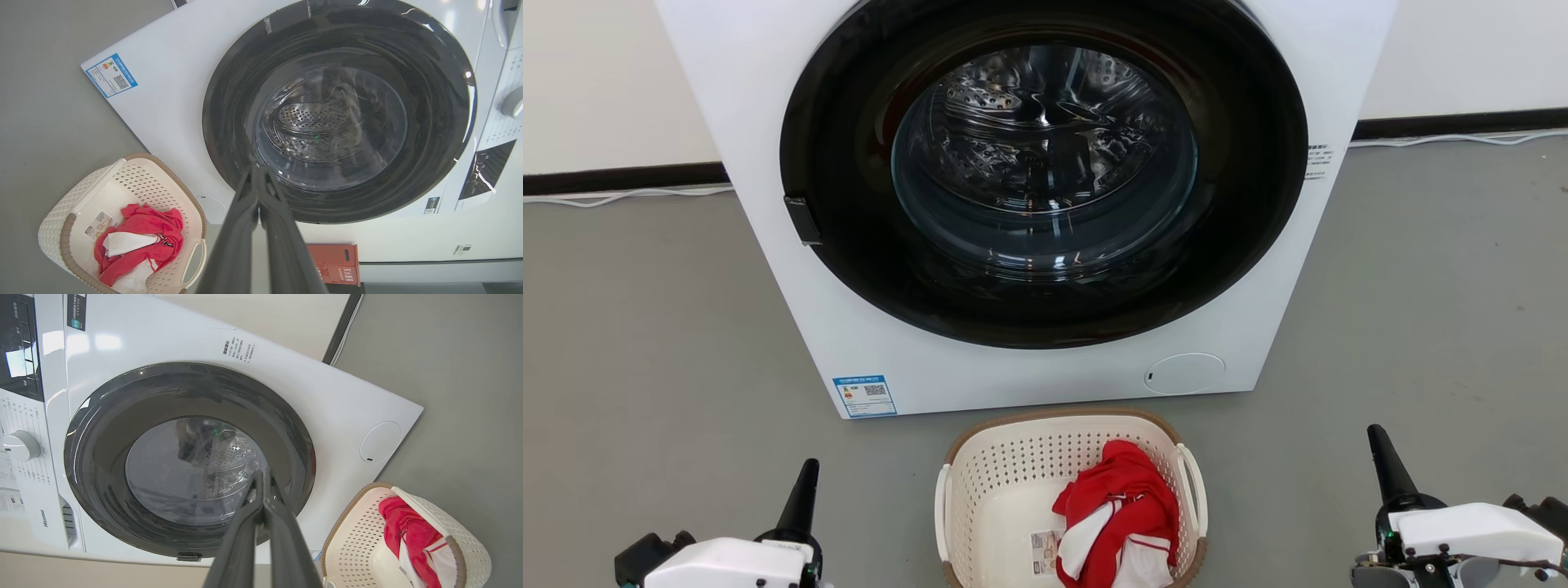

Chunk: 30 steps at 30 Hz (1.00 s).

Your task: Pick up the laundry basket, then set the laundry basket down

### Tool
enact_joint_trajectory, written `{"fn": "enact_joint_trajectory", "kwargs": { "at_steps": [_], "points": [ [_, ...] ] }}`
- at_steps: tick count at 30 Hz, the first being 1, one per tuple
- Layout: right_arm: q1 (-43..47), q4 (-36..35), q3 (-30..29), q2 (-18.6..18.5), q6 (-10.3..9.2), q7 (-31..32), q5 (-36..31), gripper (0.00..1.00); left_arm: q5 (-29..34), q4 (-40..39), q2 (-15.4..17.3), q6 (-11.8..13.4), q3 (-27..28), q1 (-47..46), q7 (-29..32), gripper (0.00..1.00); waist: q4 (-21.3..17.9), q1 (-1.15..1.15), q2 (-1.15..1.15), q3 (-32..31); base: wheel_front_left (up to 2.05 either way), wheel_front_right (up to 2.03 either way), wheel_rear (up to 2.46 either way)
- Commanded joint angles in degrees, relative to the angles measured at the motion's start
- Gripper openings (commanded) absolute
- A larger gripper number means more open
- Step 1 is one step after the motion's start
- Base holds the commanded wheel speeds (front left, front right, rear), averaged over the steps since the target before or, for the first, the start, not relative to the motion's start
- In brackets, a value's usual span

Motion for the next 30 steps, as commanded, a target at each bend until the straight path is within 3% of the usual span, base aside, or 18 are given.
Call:
{"fn": "enact_joint_trajectory", "kwargs": {
  "at_steps": [1,30],
  "points": [
    [-2.3,-2.0,0.6,-0.3,0.32,0.7,2.0,0.0,-1.6,-1.9,0.2,-0.9,1.7,-3.0,0.3,0.0,0.0,0.0,0.0,0.0,0.0,0.0,0.0],
    [-2.6,-5.3,-0.9,0.8,0.41,5.4,20.9,0.0,-16.9,-4.5,-0.4,-3.4,3.9,-4.6,5.0,0.0,0.5,0.0,0.0,0.4,0.0,0.0,0.0]
  ]
}}
